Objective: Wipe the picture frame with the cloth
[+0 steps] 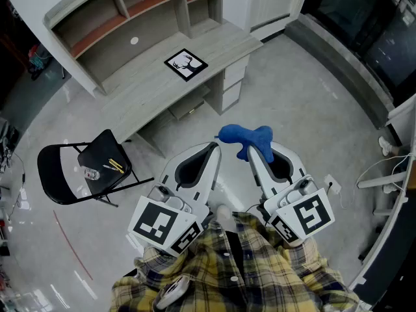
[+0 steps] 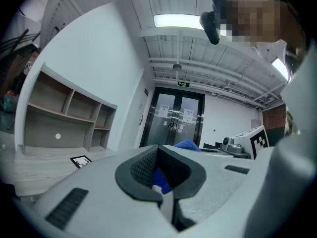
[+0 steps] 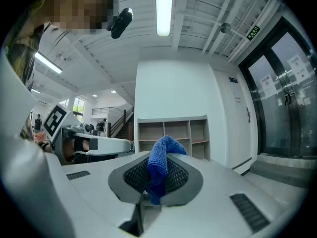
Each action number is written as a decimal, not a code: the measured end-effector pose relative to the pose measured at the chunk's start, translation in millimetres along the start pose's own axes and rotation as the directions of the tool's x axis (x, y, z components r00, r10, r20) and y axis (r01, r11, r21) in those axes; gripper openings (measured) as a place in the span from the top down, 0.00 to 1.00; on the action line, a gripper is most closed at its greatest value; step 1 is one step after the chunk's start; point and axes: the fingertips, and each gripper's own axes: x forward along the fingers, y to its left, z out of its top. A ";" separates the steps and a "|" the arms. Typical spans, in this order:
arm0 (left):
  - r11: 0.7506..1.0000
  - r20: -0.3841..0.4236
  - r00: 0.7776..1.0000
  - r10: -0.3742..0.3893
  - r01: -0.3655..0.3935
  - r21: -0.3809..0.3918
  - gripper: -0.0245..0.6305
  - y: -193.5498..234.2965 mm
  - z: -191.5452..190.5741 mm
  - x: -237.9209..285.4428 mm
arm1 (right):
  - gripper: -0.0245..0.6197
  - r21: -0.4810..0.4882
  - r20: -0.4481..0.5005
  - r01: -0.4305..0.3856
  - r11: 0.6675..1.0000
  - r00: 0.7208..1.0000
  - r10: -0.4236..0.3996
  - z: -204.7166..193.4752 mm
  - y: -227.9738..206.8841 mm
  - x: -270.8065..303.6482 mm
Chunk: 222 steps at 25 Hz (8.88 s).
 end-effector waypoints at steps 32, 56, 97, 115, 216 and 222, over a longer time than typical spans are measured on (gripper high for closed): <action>1.000 0.000 1.000 0.028 -0.028 -0.011 0.96 84.8 12.4 114.2 | 0.90 0.054 -0.044 -0.032 0.998 0.998 0.035 -20.3 -94.3 92.1; 0.977 -0.058 0.977 0.205 -0.208 -0.053 0.96 314.0 44.3 239.4 | 0.90 0.112 -0.121 -0.134 0.985 0.982 0.147 -26.4 -203.7 345.3; 0.589 -0.225 0.628 0.745 -0.778 -0.218 0.96 529.7 -27.8 280.9 | 0.90 0.176 -0.267 -0.708 0.684 0.635 0.725 -76.5 -216.8 610.3; 0.448 -0.614 0.606 0.506 -0.793 -0.413 0.94 530.9 -247.8 267.9 | 0.90 0.299 -0.401 -0.668 0.682 0.560 0.725 -181.2 -189.6 627.3; 0.359 -0.649 0.725 0.233 -0.684 -0.636 0.84 501.9 -297.2 285.7 | 0.90 -0.062 -0.833 -0.526 0.848 0.495 0.246 -347.2 -308.5 668.5; 0.361 -0.654 0.720 0.230 -0.687 -0.630 0.84 500.8 -297.7 285.5 | 0.90 0.018 -0.742 -0.555 0.831 0.550 0.383 -287.4 -261.1 662.7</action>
